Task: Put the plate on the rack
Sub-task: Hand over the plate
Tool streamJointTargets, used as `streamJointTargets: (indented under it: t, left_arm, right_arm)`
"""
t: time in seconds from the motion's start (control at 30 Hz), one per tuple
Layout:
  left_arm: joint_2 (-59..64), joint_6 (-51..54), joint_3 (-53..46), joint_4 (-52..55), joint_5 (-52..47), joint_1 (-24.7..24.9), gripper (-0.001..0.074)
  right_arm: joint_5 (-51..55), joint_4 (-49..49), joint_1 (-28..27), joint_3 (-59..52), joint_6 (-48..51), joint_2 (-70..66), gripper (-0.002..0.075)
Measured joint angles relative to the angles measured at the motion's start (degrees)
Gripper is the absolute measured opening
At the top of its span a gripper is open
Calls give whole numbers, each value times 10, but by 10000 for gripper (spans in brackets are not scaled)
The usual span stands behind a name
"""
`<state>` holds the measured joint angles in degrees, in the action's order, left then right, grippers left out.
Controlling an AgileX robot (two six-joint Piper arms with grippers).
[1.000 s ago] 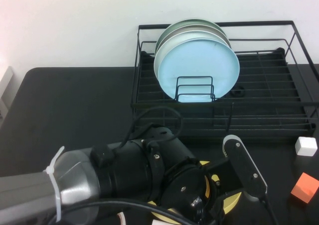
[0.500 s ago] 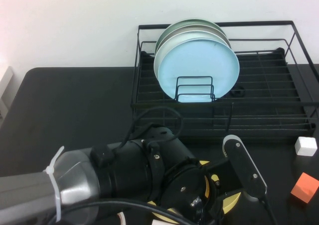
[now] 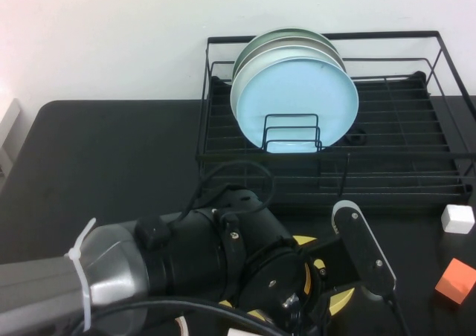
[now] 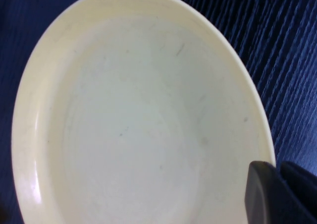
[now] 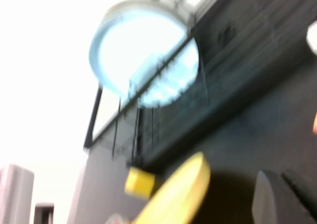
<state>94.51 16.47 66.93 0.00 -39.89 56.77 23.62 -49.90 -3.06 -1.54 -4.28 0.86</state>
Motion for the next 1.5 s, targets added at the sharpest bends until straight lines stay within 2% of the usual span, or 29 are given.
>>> streamJointTargets:
  t: [0.37,0.63,0.73,0.9,1.0,1.1,1.33,1.5]
  left_arm:
    - [0,0,0,0,-2,0,4]
    - [0,0,0,4,-2,0,4]
    - [0,0,0,8,-2,0,4]
    - [0,0,0,9,-2,0,4]
    - [0,0,0,9,-2,0,4]
    - [0,0,0,12,-2,0,4]
    - [0,0,0,21,-2,0,4]
    - [0,0,0,22,-2,0,4]
  right_arm:
    - [106,-26,0,29,25,-18,11]
    - [146,11,0,179,143,-252,15]
    - [179,11,0,235,176,-366,71]
    - [244,-23,0,313,247,-551,321]
    - [281,-62,0,355,295,-651,426]
    - [309,-91,0,397,325,-727,461]
    - [316,-95,0,457,335,-854,475]
    - [295,-98,31,472,344,-916,475]
